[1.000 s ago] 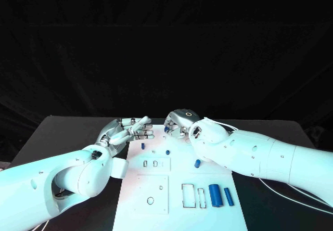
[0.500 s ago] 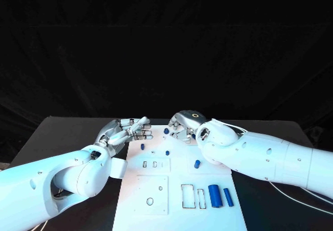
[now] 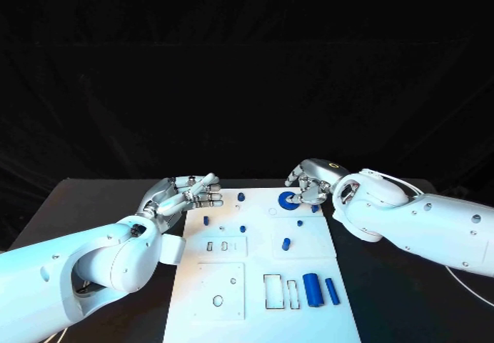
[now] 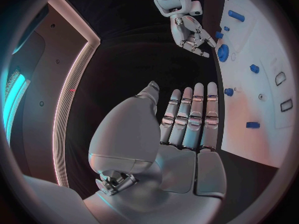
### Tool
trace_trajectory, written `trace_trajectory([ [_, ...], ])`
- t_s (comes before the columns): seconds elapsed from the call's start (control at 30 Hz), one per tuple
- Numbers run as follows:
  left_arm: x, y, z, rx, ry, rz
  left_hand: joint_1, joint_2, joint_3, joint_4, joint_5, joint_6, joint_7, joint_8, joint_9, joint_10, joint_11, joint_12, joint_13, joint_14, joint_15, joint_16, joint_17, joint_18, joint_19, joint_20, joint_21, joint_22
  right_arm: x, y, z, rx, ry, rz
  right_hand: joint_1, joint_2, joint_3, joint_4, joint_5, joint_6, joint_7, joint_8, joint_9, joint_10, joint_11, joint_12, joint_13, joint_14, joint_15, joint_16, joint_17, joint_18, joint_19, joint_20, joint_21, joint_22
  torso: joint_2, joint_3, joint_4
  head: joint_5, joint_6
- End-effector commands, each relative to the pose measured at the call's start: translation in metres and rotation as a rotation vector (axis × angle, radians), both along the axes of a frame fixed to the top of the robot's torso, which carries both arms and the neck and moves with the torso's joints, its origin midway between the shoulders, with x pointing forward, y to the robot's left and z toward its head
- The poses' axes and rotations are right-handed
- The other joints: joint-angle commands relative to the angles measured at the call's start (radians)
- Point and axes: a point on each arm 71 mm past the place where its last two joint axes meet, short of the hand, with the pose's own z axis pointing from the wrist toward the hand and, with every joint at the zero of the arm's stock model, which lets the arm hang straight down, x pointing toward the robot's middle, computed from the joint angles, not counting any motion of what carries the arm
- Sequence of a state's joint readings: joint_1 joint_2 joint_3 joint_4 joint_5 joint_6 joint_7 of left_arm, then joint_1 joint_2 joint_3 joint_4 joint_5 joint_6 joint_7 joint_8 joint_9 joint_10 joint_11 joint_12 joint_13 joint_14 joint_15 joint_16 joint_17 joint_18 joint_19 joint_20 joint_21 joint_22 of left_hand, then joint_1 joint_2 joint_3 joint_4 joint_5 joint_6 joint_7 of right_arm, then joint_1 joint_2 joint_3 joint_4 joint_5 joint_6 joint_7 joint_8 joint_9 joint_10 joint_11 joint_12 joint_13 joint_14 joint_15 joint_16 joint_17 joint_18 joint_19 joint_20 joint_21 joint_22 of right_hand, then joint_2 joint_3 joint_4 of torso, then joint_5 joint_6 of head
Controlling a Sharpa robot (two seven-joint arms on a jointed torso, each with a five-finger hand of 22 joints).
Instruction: Assemble the parts on the task board
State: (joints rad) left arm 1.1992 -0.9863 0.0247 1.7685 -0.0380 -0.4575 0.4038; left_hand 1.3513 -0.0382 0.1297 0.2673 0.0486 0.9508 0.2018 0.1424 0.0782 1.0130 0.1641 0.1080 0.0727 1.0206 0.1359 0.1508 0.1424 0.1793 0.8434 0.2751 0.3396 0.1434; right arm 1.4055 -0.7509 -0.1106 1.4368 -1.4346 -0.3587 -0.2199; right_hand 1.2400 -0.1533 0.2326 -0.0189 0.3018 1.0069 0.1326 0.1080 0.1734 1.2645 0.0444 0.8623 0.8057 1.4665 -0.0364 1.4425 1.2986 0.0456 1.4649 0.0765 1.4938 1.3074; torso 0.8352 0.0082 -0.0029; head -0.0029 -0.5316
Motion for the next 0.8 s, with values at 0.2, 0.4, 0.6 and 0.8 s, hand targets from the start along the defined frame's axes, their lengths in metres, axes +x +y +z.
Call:
trace_trajectory([
  [0.2, 0.000, -0.002, 0.002, -0.014, -0.012, -0.019, 0.009, -0.003, -0.006, 0.001, 0.004, 0.006, 0.001, -0.004, 0.001, 0.006, 0.001, -0.003, 0.001, 0.000, -0.001, -0.001, 0.002, 0.003, -0.008, -0.001, -0.004, -0.001, 0.002, -0.014, -0.007, -0.051, 0.103, -0.042, -0.002, 0.012, -0.047, 0.034, 0.008, -0.037, 0.008, 0.013, 0.014, -0.001, 0.010, 0.232, 0.237, 0.070, 0.018, 0.045, 0.087, -0.021, 0.036, 0.015, 0.014, 0.167, 0.000, 0.0052, -0.0001, 0.003, -0.009],
  [0.4, 0.000, -0.002, 0.002, -0.014, -0.011, -0.019, 0.009, -0.004, -0.007, 0.001, 0.004, 0.005, 0.002, -0.005, 0.000, 0.006, 0.002, -0.004, 0.001, 0.000, -0.001, -0.001, 0.002, 0.003, -0.008, -0.001, -0.004, -0.001, 0.008, -0.017, -0.009, -0.079, 0.093, -0.053, 0.001, 0.012, -0.059, 0.046, 0.011, -0.049, 0.011, 0.015, 0.018, -0.003, 0.013, 0.260, 0.267, 0.072, 0.022, 0.054, 0.104, -0.021, 0.036, 0.018, 0.014, 0.168, 0.000, 0.0054, -0.0005, 0.001, -0.011],
  [0.6, 0.000, -0.002, 0.001, -0.014, -0.010, -0.019, 0.010, -0.005, -0.007, 0.000, 0.004, 0.004, 0.002, -0.006, 0.000, 0.005, 0.002, -0.005, 0.001, 0.001, -0.001, -0.002, 0.003, 0.003, -0.008, -0.001, -0.004, -0.001, 0.010, -0.010, -0.011, -0.076, 0.088, -0.045, 0.003, 0.015, -0.062, 0.050, 0.013, -0.051, 0.012, 0.017, 0.019, 0.003, 0.014, 0.277, 0.285, 0.073, 0.023, 0.057, 0.110, -0.021, 0.037, 0.019, 0.015, 0.170, 0.000, 0.0046, 0.0011, 0.000, -0.012],
  [0.8, 0.001, -0.002, 0.001, -0.013, -0.008, -0.018, 0.010, -0.005, -0.007, 0.000, 0.004, 0.004, 0.002, -0.006, 0.000, 0.005, 0.002, -0.005, 0.001, 0.001, -0.001, -0.002, 0.003, 0.003, -0.008, -0.001, -0.004, -0.001, 0.011, -0.002, -0.011, -0.085, 0.074, -0.034, 0.006, 0.020, -0.066, 0.057, 0.015, -0.051, 0.012, 0.021, 0.023, 0.014, 0.015, 0.303, 0.312, 0.075, 0.024, 0.063, 0.122, -0.022, 0.039, 0.020, 0.016, 0.173, 0.000, 0.0041, 0.0017, 0.001, -0.012],
])
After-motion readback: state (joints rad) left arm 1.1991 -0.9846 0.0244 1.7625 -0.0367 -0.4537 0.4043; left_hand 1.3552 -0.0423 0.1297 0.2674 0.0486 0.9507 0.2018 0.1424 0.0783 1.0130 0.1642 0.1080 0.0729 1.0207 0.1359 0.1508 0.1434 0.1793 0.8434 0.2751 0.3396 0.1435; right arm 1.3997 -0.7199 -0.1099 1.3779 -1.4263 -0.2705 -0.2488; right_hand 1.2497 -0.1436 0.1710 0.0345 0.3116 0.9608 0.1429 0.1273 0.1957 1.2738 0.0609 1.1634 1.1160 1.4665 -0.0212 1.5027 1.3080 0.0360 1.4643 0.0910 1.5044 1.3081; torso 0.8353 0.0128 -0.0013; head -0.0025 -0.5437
